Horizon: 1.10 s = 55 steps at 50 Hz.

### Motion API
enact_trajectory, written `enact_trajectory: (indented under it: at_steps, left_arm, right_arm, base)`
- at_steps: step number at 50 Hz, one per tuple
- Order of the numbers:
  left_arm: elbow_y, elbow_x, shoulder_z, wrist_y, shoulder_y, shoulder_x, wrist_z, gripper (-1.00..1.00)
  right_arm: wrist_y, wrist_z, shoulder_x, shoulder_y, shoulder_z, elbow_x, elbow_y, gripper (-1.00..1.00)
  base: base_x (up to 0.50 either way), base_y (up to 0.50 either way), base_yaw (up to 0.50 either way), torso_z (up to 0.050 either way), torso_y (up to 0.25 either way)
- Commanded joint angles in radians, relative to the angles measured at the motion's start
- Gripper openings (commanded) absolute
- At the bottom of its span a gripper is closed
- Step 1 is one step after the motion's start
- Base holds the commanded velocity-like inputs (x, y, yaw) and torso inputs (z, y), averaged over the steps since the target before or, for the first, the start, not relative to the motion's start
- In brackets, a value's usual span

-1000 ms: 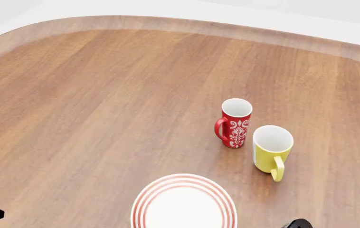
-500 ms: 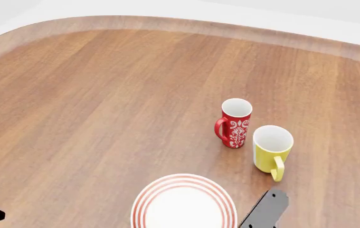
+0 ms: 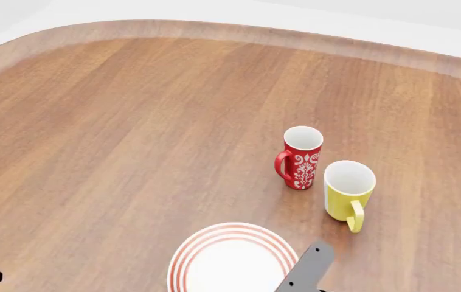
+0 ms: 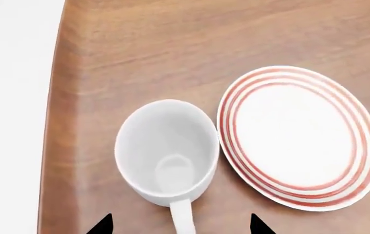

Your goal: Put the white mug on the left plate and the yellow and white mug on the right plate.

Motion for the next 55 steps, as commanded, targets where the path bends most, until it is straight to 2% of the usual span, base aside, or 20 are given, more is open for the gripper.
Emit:
enact_trajectory:
  at_steps: [1,10,32,55]
  left_arm:
    - [0.004,-0.009,-0.002,-0.002,-0.001,-0.007,-0.007,1.0]
    - [0.001,-0.01,0.001,0.004,-0.001,-0.01,-0.008,1.0]
    - [0.008,-0.018,0.005,0.007,0.001,-0.017,-0.021,1.0]
    - [0.022,-0.036,-0.003,0.007,0.002,-0.028,-0.039,1.0]
  right_arm:
    - [-0.041,-0.025,-0.025,-0.028,-0.038,-0.044,0.05,1.0]
    - [-0.042,-0.018,-0.004,-0.055,-0.039,-0.037,0.049,1.0]
    - [-0.059,-0.091,-0.101,0.009,-0.122,-0.122,0.199,1.0]
    - [-0.063,-0.099,-0.104,0.0,-0.138,-0.136,0.263,1.0]
  base:
    - [0.0,0.0,0.0,0.0,0.0]
    - [0.0,0.0,0.0,0.0,0.0]
    - [0.0,0.0,0.0,0.0,0.0]
    - [0.0,0.0,0.0,0.0,0.0]
